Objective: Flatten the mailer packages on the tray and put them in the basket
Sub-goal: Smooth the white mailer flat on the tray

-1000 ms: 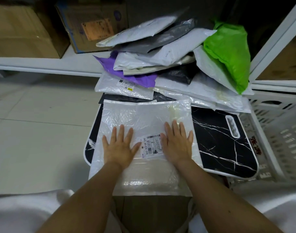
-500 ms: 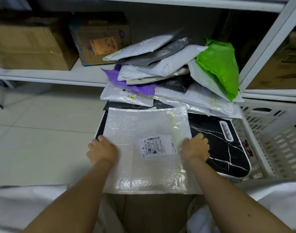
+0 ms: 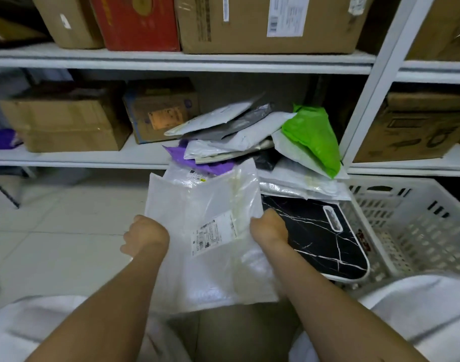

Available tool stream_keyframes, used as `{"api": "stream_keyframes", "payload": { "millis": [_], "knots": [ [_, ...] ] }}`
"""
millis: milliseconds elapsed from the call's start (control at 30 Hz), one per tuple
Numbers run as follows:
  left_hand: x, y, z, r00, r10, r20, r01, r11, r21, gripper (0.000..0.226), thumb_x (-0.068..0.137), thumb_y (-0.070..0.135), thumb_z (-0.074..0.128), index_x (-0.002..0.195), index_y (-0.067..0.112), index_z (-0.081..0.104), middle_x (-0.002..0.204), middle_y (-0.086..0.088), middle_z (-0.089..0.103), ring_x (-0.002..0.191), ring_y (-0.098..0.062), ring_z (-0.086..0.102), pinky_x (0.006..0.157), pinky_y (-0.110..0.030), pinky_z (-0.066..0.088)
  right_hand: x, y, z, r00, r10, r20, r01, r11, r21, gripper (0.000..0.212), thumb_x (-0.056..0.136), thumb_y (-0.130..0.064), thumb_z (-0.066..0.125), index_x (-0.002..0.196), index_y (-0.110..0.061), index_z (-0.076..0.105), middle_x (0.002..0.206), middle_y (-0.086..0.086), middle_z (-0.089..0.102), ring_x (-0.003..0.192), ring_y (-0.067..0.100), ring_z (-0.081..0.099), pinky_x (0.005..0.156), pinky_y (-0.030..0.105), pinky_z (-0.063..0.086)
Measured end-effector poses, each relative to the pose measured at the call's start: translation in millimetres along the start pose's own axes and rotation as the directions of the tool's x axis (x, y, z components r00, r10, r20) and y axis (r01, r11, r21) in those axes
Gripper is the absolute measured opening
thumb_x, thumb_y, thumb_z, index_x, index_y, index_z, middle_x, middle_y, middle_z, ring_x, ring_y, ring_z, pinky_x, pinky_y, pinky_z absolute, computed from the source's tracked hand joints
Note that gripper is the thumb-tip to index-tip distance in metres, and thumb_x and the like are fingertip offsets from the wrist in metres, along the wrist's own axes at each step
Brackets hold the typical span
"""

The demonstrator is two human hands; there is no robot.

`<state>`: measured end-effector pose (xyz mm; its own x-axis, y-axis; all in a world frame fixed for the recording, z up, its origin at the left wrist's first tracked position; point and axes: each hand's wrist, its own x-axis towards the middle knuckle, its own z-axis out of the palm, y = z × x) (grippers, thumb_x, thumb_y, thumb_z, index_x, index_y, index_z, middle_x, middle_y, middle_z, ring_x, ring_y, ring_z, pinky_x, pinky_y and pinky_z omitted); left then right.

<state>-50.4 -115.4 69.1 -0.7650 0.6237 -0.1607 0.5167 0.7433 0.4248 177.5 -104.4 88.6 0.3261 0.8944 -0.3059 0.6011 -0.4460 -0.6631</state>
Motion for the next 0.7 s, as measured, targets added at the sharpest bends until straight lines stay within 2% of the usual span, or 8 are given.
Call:
{"api": "stream_keyframes", "payload": {
  "millis": [167, 267, 333, 467, 600, 700],
  "knots": [
    [-5.1, 21.3, -43.8, 0.986, 0.107, -0.127, -0.117, 0.99, -0.077, 0.035, 0.089, 0.009, 0.049, 0.124, 0.002, 0.047, 0.125, -0.019, 0.054, 0.118, -0.037, 0.049, 0.097, -0.047, 0.039, -17.9, -37.7, -42.4, 0.984, -0.127, -0.123, 0.14, 0.984, 0.11, 0.031, 0.097, -0.026, 0.049, 0.122, -0.009, 0.049, 0.121, 0.01, 0.06, 0.11, 0.034, 0.058, 0.089, 0.039, 0.049],
    [-20.3, 47.9, -63.4, 0.965, 0.206, -0.164, -0.223, 0.971, -0.09, 0.036, 0.091, 0.011, 0.05, 0.125, 0.001, 0.042, 0.126, -0.02, 0.052, 0.119, -0.038, 0.049, 0.097, -0.047, 0.039, -21.6, -44.2, -72.4, 0.965, -0.162, -0.207, 0.188, 0.976, 0.114, 0.032, 0.099, -0.025, 0.049, 0.126, -0.007, 0.046, 0.122, 0.011, 0.058, 0.111, 0.033, 0.057, 0.077, 0.033, 0.042],
    [-36.0, 72.2, -73.1, 0.946, 0.261, -0.192, -0.281, 0.956, -0.084, 0.035, 0.092, 0.011, 0.049, 0.125, 0.003, 0.043, 0.125, -0.018, 0.053, 0.118, -0.036, 0.049, 0.097, -0.047, 0.039, -21.1, -45.1, -94.7, 0.951, -0.159, -0.263, 0.194, 0.974, 0.114, 0.035, 0.099, -0.024, 0.049, 0.129, -0.005, 0.045, 0.126, 0.012, 0.057, 0.115, 0.035, 0.055, 0.077, 0.033, 0.037],
    [-74.6, 126.5, -80.2, 0.893, 0.392, -0.222, -0.421, 0.902, -0.099, 0.032, 0.092, 0.011, 0.052, 0.123, 0.005, 0.045, 0.123, -0.018, 0.056, 0.115, -0.036, 0.052, 0.096, -0.047, 0.04, -13.2, -43.1, -141.0, 0.926, -0.145, -0.348, 0.213, 0.963, 0.165, 0.035, 0.098, -0.027, 0.05, 0.126, -0.005, 0.049, 0.125, 0.014, 0.057, 0.113, 0.036, 0.055, 0.083, 0.037, 0.044],
    [-120.3, 178.1, -77.8, 0.819, 0.525, -0.23, -0.555, 0.827, -0.089, 0.03, 0.091, 0.01, 0.052, 0.12, 0.007, 0.047, 0.121, -0.017, 0.057, 0.114, -0.035, 0.053, 0.092, -0.045, 0.042, -0.2, -32.1, -187.4, 0.897, -0.115, -0.428, 0.226, 0.949, 0.218, 0.03, 0.097, -0.025, 0.05, 0.12, -0.006, 0.052, 0.12, 0.012, 0.059, 0.107, 0.035, 0.058, 0.078, 0.036, 0.045],
    [-152.9, 217.0, -64.0, 0.761, 0.618, -0.196, -0.642, 0.762, -0.09, 0.029, 0.092, 0.011, 0.049, 0.121, 0.008, 0.051, 0.122, -0.014, 0.058, 0.117, -0.034, 0.052, 0.096, -0.045, 0.04, 14.9, -12.7, -221.8, 0.878, -0.036, -0.478, 0.182, 0.947, 0.263, 0.034, 0.097, -0.026, 0.051, 0.124, -0.006, 0.051, 0.122, 0.012, 0.059, 0.106, 0.034, 0.058, 0.074, 0.034, 0.044]
  ]
}}
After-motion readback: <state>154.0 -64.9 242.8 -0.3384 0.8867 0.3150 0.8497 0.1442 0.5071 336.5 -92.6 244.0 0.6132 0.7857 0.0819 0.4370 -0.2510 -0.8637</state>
